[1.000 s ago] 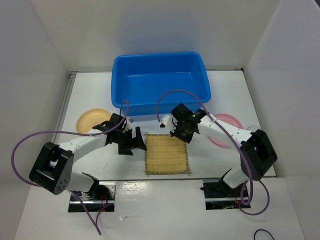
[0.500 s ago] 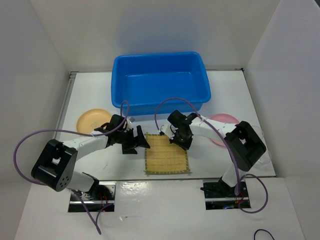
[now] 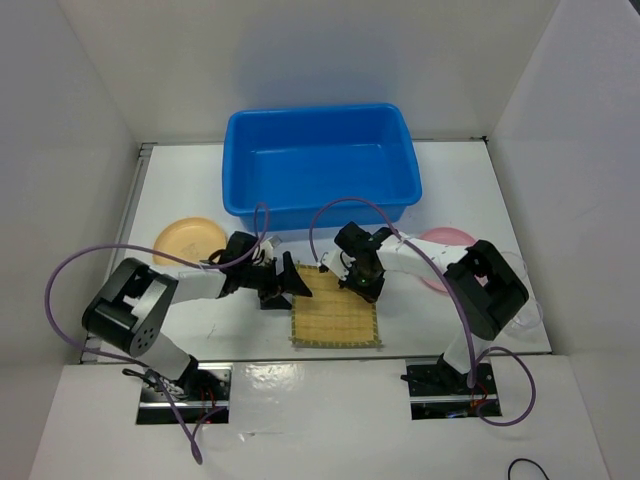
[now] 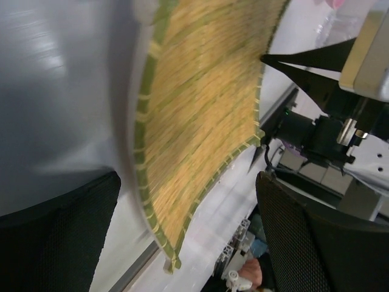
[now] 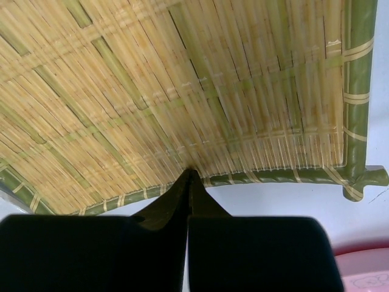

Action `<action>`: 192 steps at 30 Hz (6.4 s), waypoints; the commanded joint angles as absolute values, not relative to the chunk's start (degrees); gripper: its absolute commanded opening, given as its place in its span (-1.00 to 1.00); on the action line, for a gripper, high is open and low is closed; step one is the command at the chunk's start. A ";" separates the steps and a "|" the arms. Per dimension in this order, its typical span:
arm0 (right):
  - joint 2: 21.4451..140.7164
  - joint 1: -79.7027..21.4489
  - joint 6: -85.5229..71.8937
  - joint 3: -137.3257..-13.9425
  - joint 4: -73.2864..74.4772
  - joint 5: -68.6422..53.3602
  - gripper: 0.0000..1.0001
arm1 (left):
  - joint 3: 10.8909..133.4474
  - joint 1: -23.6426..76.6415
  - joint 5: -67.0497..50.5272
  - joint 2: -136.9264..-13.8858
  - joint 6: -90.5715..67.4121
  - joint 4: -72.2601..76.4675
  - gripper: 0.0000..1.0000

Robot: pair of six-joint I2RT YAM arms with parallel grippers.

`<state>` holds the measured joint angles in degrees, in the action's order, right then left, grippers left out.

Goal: Place the mixed dishes into the plastic bin

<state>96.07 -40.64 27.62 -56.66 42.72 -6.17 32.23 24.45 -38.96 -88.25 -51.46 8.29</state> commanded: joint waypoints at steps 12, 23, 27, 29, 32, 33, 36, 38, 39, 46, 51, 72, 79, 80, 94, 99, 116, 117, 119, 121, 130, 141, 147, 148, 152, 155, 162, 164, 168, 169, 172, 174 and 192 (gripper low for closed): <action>97.21 -41.22 26.63 -55.72 39.91 -5.89 -1.00 | 33.04 30.40 -39.47 -96.33 -52.38 16.36 -0.19; 88.53 -33.77 25.58 -58.53 41.92 -5.89 -1.00 | 40.51 32.26 -32.61 -87.11 -46.50 -4.37 -1.00; 79.47 -22.97 25.58 -65.98 45.95 -6.85 -1.00 | 43.76 32.26 -32.08 -77.89 -45.70 -15.00 -1.00; 77.18 -15.49 25.58 -66.71 45.97 -9.05 -1.00 | 45.87 32.26 -32.60 -73.75 -46.23 -18.87 -1.00; 69.63 -12.31 22.07 -64.01 41.15 -2.84 -1.00 | 51.58 32.26 -33.92 -69.10 -48.24 -21.79 -1.00; 65.52 -12.30 19.97 -62.59 37.65 0.15 -0.94 | 53.16 31.65 -34.97 -68.21 -48.95 -22.32 -1.00; 61.53 -11.43 16.62 -56.79 32.71 10.88 -0.90 | 60.18 29.19 -40.51 -66.88 -51.84 -20.49 -1.00; 61.00 -9.85 15.39 -54.24 32.09 13.17 -0.95 | 68.06 27.17 -44.27 -68.81 -52.46 -19.96 -1.00; 61.00 -9.84 15.38 -53.71 32.08 13.18 -0.95 | 70.81 26.64 -45.86 -70.04 -52.47 -19.95 -1.00; 59.85 -7.73 13.71 -51.86 29.27 14.76 -0.95 | 93.49 19.79 -53.61 -86.46 -52.66 -20.81 -1.00; 59.33 -7.73 13.18 -51.86 28.74 14.06 -0.95 | 109.04 16.17 -55.02 -104.27 -50.72 -22.32 -1.00; 57.66 -7.73 13.18 -51.33 28.22 13.01 -0.95 | 179.30 13.36 -54.40 -166.37 -52.48 -42.89 -1.00; 58.18 -7.73 13.71 -51.33 28.21 12.49 -0.93 | 179.30 13.89 -53.88 -170.68 -50.98 -44.91 -1.00; 58.18 -7.73 13.71 -51.33 28.21 12.48 -0.93 | 179.30 13.89 -53.88 -170.68 -50.98 -44.39 -1.00; 60.29 -7.73 15.47 -51.33 29.36 7.91 -0.99 | 179.30 11.60 -48.27 -166.56 -48.44 -49.99 1.00; 61.34 -7.73 16.52 -51.33 29.36 5.89 -1.00 | 179.30 10.20 -35.19 -162.95 -42.55 -62.83 1.00; 61.87 -8.88 16.52 -51.33 29.88 5.36 -1.00 | 131.03 10.30 24.87 -104.46 -41.29 -70.95 1.00; 61.87 -8.88 16.52 -51.33 29.88 5.36 -1.00 | 122.87 8.72 23.22 -94.58 -40.79 -67.19 1.00; 61.87 -9.40 16.52 -51.33 29.88 4.31 -1.00 | 97.29 1.87 13.34 -83.64 -40.78 -52.69 1.00; 63.10 -9.93 17.05 -51.33 29.88 4.31 -1.00 | 84.17 -3.40 9.24 -69.56 -42.71 -44.58 1.00; 64.16 -10.46 17.57 -51.33 30.40 3.08 -0.90 | 59.43 -15.90 9.23 -63.54 -56.68 -53.79 1.00; 63.63 -10.46 17.58 -51.33 30.41 3.08 -0.56 | 51.06 -20.48 4.30 -78.56 -64.94 -46.32 0.87; 63.63 -10.46 17.06 -51.33 30.41 3.69 0.34 | 53.43 -21.80 4.66 -88.49 -65.48 -45.09 0.75; 63.63 -10.46 17.05 -51.33 30.41 4.21 0.42 | 53.44 -21.80 4.66 -91.12 -65.48 -45.09 0.71; 63.63 -10.46 17.05 -51.33 29.88 4.22 0.50 | 54.67 -22.32 4.66 -96.15 -66.18 -45.97 0.39; 63.63 -10.46 17.05 -51.33 29.88 4.75 0.52 | 55.28 -22.32 5.27 -96.68 -66.18 -46.49 0.12; 63.63 -10.46 16.52 -51.33 29.88 5.27 0.52 | 70.37 -22.85 10.19 -96.68 -65.65 -53.42 -0.58; 63.63 -10.46 16.52 -51.33 29.88 5.27 0.52 | 75.47 -22.85 11.51 -96.68 -65.13 -54.05 -0.65; 63.63 -10.46 16.52 -51.33 29.88 5.27 0.52 | 87.77 -22.85 9.95 -94.58 -63.90 -54.59 -0.82; 63.63 -10.46 16.52 -51.33 29.88 5.27 0.52 | 88.85 -22.85 9.32 -94.57 -63.37 -54.58 -0.84; 63.63 -10.46 16.52 -51.33 29.88 5.27 0.52 | 89.56 -22.85 9.32 -93.16 -62.76 -53.70 -0.76; 63.11 -10.46 16.52 -50.81 29.88 5.27 0.52 | 86.76 -23.46 8.71 -93.16 -61.88 -53.17 -0.47; 63.11 -10.46 16.52 -50.80 29.36 5.27 0.52 | 67.76 -24.96 9.23 -100.98 -55.46 -44.47 0.98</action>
<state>64.10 -10.00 17.39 -51.03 31.31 4.36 68.45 -24.93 8.71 -98.74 -57.23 -46.06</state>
